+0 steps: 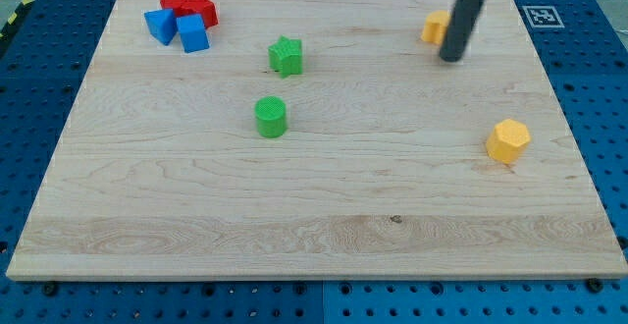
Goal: Slide the yellow heart towards the center right
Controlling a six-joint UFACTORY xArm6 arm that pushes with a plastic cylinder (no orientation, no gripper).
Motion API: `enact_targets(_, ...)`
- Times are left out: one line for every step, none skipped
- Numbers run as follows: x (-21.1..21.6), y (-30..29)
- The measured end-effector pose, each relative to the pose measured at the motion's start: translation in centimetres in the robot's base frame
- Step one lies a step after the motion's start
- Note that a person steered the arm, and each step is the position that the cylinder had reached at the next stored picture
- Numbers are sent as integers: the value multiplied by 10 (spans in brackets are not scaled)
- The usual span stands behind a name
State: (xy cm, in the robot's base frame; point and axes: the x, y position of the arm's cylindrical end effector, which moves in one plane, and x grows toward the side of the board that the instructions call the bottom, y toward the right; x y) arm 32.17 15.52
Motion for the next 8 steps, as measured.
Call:
enact_targets(-42,-44)
enact_targets(-86,-50)
enact_targets(-73,-2)
enact_targets(-16,14)
enact_targets(13,14)
enact_targets(6,3)
enact_targets(9,-20)
enact_targets(42,-10)
